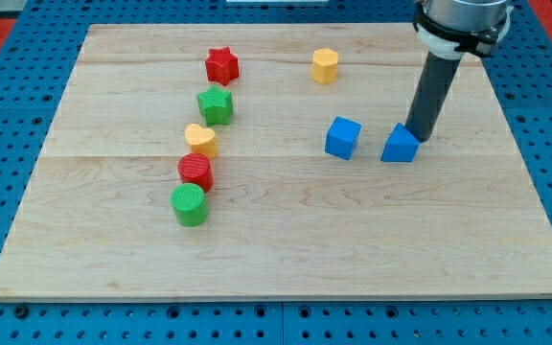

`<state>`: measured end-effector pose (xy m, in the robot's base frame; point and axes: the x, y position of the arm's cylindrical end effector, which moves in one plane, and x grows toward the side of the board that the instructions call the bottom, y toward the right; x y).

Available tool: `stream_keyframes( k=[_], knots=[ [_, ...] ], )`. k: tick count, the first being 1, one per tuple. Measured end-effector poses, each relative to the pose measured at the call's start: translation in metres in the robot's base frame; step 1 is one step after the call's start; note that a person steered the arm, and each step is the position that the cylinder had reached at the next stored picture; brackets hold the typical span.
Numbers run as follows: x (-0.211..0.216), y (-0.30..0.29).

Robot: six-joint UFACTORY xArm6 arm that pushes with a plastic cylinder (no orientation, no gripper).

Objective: Place blue triangle to the bottom of the blue cube

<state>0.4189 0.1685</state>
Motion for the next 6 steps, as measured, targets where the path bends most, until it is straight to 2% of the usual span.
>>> stream_keyframes(
  k=[1, 2, 3, 4, 6],
  knots=[
    [0.01, -0.003],
    [-0.001, -0.005],
    [0.001, -0.038],
    [0.034, -0.069],
    [0.061, -0.061]
  ],
)
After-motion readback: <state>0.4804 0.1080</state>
